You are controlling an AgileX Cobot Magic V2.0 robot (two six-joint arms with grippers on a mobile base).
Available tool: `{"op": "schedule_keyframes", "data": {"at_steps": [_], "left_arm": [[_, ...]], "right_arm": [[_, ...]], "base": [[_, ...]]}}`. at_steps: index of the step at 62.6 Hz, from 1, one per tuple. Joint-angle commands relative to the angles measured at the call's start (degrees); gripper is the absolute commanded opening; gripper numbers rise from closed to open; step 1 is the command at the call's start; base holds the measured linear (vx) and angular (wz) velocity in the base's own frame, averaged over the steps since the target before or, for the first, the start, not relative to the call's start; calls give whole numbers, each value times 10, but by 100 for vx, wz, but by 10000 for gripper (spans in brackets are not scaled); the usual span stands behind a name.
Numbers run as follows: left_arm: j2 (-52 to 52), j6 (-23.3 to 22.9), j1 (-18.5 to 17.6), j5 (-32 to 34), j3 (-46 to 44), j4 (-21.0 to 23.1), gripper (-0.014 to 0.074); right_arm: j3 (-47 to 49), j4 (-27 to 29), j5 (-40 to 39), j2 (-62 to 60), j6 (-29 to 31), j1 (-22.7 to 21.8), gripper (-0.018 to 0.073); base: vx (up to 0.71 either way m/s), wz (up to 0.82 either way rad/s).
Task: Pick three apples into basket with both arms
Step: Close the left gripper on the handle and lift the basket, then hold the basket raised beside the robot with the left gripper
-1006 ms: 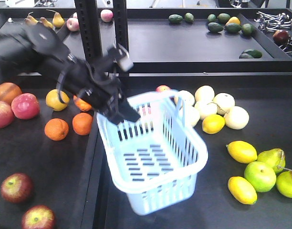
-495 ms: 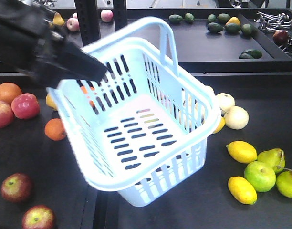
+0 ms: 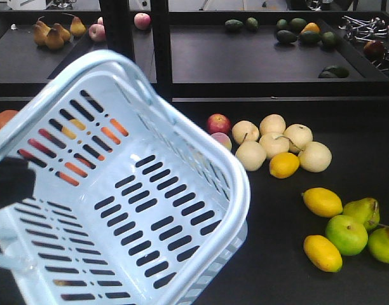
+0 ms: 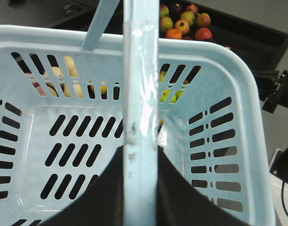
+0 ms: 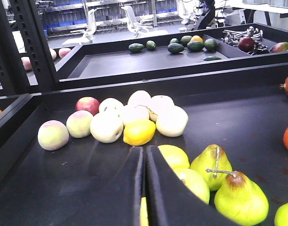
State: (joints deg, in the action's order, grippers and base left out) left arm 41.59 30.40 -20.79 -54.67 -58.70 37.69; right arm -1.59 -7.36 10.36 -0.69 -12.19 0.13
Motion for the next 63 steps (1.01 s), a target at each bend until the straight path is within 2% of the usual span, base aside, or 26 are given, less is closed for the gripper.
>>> {"op": "schedule_keyframes", "data": {"at_steps": [1, 9, 25, 63], "left_arm": [[-73, -20, -2, 114, 61, 29, -8], [-148, -45, -2, 157, 163, 29, -8], [-219, -53, -2, 160, 292, 31, -8], [-220, -52, -2, 149, 306, 31, -8]], "right_arm": [[-8, -4, -45, -7, 6, 0, -4], [-8, -4, -45, -7, 6, 0, -4], [-8, -4, -45, -7, 6, 0, -4], [-8, -4, -45, -7, 6, 0, -4]], "base": [[0, 0], [0, 0], [0, 0], [0, 0]]}}
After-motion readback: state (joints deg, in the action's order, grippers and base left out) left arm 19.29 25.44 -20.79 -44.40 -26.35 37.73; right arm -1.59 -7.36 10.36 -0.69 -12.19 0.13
